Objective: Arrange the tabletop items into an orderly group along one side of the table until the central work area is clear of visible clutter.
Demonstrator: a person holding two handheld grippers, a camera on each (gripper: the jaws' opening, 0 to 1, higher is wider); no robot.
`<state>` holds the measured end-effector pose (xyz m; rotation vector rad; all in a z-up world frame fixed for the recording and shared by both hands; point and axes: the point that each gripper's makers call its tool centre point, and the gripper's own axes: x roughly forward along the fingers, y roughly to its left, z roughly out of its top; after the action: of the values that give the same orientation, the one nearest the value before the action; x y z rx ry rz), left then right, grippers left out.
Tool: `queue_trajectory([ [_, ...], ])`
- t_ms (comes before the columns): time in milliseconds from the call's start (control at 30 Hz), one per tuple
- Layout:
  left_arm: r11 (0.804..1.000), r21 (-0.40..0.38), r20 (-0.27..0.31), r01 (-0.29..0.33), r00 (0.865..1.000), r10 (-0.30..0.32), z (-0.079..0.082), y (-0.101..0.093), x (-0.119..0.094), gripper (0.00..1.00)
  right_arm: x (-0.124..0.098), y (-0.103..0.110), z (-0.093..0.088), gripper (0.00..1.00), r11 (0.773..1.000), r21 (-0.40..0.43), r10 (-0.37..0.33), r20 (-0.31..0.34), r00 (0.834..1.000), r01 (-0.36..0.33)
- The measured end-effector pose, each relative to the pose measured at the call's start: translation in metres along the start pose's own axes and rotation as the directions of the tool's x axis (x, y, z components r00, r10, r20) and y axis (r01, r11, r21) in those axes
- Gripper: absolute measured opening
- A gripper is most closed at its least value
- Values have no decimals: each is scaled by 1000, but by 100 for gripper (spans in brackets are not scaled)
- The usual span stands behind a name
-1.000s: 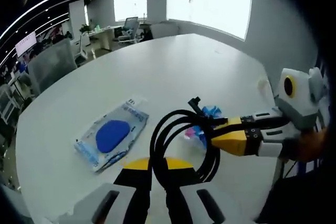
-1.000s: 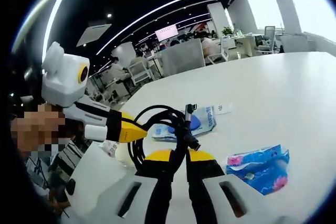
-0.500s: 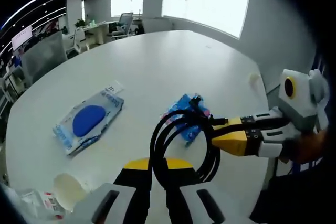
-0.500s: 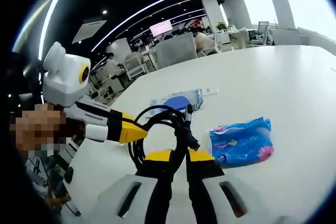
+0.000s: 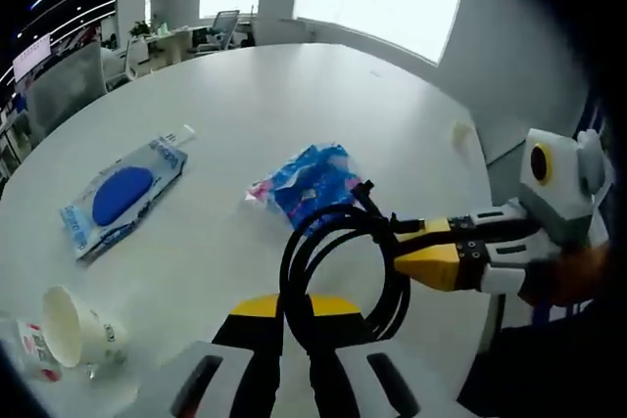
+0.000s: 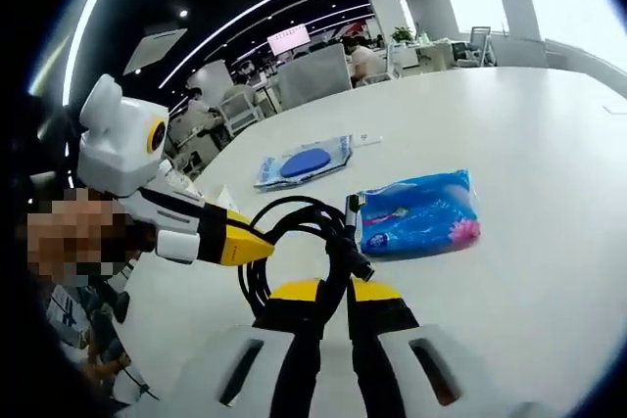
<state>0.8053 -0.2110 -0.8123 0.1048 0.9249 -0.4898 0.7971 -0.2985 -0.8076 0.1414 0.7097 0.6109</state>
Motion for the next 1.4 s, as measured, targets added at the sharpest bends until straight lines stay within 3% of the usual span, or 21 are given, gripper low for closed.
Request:
queue_trajectory([
  [433, 999, -30, -73, 37, 997, -39, -26, -25, 27, 6, -7, -21, -38, 5, 999, 23, -28, -78, 997, 29],
  [800, 999, -37, -129, 11, 991, -16, -38, -26, 41, 7, 4, -29, -54, 5, 999, -7, -46, -139, 989, 46],
  [1067, 999, -38, -124, -2, 992, -3, -41, -27, 46, 8, 9, -37, -56, 4, 992, -88, -99, -161, 982, 85],
  [1100, 999, -34, -115, -3, 993, -1, -40, -28, 45, 8, 10, -40, -57, 1, 986, -143, -114, -170, 979, 90],
  [1133, 1000, -29, -110, 5, 994, -8, -39, -29, 45, 8, 11, -35, -54, 0, 980, -190, -85, -158, 984, 54],
  [1167, 1000, -15, -112, -2, 994, 1, -39, -29, 45, 9, 9, -39, -53, 0, 980, -176, -122, -152, 981, 95],
  [1200, 1000, 17, -107, -10, 994, 12, -38, -26, 45, 9, 12, -37, -53, 0, 980, -183, -106, -150, 983, 78],
  [1400, 1000, 21, -82, -6, 997, 8, -38, -21, 39, 20, 6, -37, -48, 0, 977, -194, -118, -117, 986, 94],
])
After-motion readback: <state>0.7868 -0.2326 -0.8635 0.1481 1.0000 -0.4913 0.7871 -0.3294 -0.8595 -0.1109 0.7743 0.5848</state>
